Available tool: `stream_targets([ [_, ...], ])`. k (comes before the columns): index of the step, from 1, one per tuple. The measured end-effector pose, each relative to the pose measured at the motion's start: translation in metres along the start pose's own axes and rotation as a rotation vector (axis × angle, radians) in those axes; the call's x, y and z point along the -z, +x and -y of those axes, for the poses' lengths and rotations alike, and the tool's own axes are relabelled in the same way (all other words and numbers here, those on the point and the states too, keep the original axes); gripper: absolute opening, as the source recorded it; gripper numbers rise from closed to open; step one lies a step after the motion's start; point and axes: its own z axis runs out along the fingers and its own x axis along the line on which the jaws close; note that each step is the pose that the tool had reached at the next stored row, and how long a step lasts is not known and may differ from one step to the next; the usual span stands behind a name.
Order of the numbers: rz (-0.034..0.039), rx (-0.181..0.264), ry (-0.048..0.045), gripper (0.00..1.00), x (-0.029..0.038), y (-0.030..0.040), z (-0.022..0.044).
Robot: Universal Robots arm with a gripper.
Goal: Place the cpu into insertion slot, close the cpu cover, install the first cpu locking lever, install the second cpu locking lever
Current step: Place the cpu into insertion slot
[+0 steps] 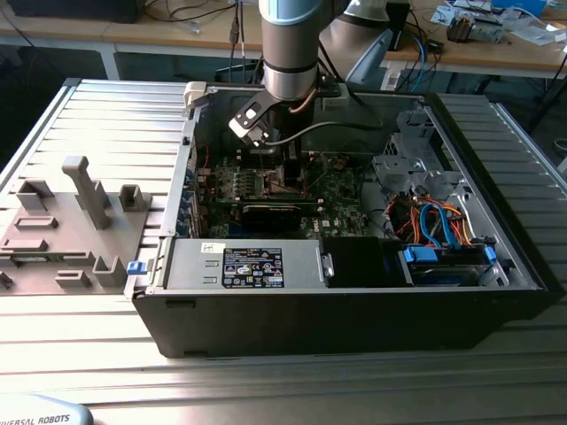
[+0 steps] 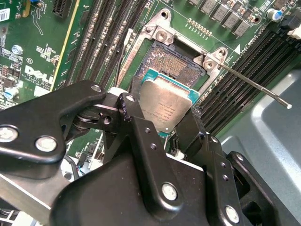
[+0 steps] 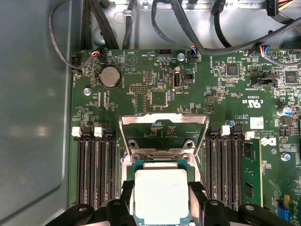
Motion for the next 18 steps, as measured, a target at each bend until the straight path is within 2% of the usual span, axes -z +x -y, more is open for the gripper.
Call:
stream_targets([
  [6,0.0000,0.000,0.0000,0.54,-0.0019,0.0000,0.0002],
  [8,0.0000,0.000,0.0000,0.54,-0.0067,-0.0001,0.0005],
  [15,0.0002,0.000,-0.0001,0.54,-0.0079,-0.0001,0.0008],
  [18,0.0031,0.000,0.0000,0.54,-0.0081,-0.0001,0.0019],
])
